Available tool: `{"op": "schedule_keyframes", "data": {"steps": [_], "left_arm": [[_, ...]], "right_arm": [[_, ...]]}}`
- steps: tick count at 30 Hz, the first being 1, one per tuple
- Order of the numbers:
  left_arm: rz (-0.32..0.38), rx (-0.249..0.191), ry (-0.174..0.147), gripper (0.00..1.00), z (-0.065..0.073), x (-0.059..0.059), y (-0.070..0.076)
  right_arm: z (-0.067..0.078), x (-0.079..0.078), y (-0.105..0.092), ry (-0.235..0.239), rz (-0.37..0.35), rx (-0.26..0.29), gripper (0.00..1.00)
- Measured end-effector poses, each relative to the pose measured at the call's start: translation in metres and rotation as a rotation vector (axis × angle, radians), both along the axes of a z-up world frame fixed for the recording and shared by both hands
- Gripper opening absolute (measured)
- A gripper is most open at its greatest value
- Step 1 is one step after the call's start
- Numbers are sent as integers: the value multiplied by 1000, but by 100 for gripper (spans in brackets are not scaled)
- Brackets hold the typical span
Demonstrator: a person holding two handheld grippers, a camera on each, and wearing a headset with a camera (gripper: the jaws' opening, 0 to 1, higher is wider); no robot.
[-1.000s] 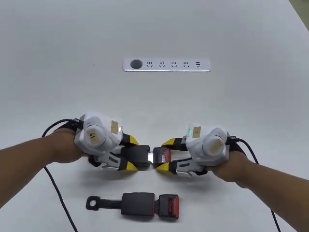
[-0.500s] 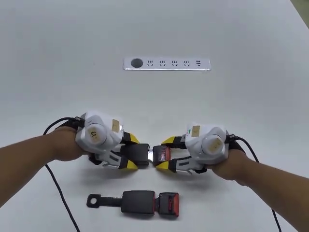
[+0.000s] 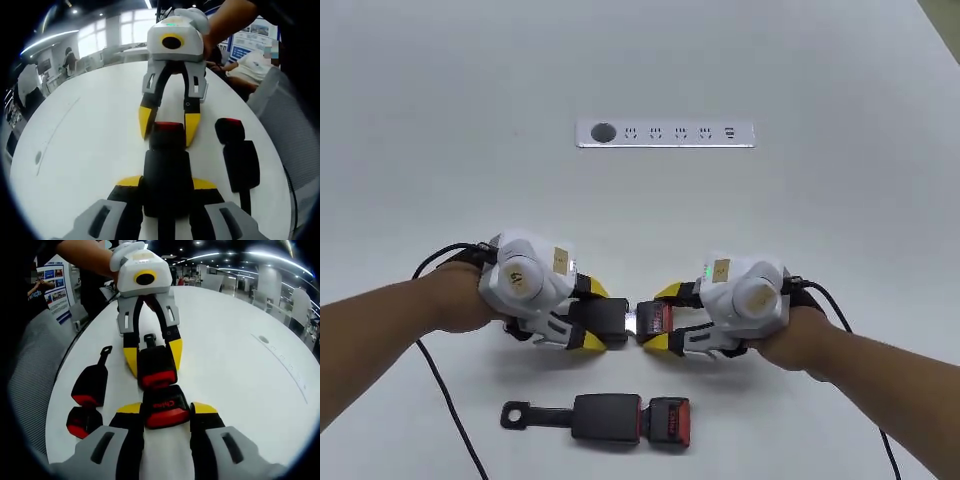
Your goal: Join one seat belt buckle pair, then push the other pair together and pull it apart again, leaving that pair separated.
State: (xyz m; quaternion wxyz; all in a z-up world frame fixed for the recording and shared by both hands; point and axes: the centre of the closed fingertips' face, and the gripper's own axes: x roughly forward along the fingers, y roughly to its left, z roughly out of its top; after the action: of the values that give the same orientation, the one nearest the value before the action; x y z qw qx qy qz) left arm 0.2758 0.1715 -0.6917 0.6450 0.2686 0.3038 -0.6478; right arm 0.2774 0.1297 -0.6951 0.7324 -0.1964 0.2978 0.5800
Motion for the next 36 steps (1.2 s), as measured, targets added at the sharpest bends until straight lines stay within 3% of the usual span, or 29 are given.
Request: {"op": "schedule_keyframes", "data": {"steps": [30,36], "left_arm": [[0,6,1,36,1,-2,0],[1,8,1,36,0,-1,0]], "right_arm": [[2,-6,-16,0,9,-15,35],[3,-6,-31,3,-5,-14,35]]}}
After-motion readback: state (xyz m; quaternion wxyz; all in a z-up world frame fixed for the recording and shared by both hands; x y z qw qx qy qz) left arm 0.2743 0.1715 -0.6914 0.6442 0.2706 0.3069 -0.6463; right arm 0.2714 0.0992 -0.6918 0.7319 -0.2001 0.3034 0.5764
